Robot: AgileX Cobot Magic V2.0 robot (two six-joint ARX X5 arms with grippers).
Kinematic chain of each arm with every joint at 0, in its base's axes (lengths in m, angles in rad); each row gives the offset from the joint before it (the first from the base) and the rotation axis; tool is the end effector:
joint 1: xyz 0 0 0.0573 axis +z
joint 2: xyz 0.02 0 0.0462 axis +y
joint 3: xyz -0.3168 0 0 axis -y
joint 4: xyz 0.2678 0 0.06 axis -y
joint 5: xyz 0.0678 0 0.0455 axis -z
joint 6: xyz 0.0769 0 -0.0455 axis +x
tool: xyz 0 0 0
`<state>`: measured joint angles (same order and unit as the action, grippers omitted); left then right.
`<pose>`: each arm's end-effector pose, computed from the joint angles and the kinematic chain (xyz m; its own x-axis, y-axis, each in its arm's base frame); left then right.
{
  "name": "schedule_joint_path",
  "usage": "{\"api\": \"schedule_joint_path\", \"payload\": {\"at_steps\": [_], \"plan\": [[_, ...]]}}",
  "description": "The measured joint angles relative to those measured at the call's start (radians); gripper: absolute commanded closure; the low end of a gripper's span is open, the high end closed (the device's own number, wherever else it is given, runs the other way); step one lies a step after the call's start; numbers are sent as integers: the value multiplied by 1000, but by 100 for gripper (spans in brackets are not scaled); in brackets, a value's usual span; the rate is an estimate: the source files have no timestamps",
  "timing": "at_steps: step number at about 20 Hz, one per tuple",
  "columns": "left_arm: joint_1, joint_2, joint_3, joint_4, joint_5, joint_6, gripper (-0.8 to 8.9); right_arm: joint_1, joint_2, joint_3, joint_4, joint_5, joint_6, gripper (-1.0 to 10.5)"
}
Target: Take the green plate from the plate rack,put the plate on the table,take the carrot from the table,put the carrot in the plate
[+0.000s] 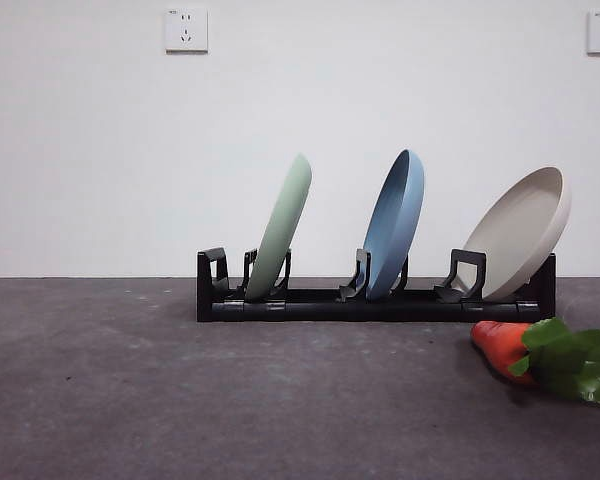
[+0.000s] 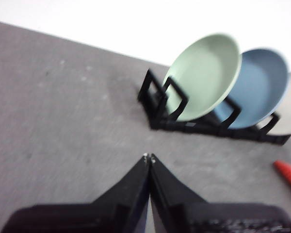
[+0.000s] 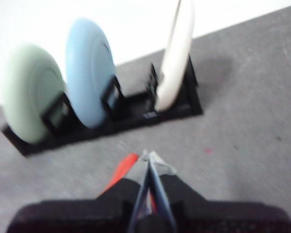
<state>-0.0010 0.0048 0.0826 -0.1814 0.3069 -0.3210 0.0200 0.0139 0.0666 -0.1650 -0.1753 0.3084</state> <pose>0.1059 -0.0233 0.1711 0.9479 -0.3031 -0.0986 0.2534 0.9043 -0.3435 0.1098 0.0156 0.1658 0.9748 0.1939 -0.1103 -0.1499 0.9354 0.3202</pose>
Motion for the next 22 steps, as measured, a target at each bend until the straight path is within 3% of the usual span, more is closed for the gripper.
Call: {"api": "schedule_joint_path", "payload": {"at_steps": [5, 10, 14, 22], "plan": [[0, 22, 112, -23, 31, -14, 820, 0, 47, 137, -22, -75, 29, 957], [0, 100, 243, -93, 99, -19, 820, 0, 182, 321, -194, -108, 21, 957], [0, 179, 347, -157, 187, -11, 820, 0, 317, 481, -358, -183, -55, 957], [0, 330, 566, -359, 340, 75, 820, 0, 588, 801, -715, -255, -230, 957]]}}
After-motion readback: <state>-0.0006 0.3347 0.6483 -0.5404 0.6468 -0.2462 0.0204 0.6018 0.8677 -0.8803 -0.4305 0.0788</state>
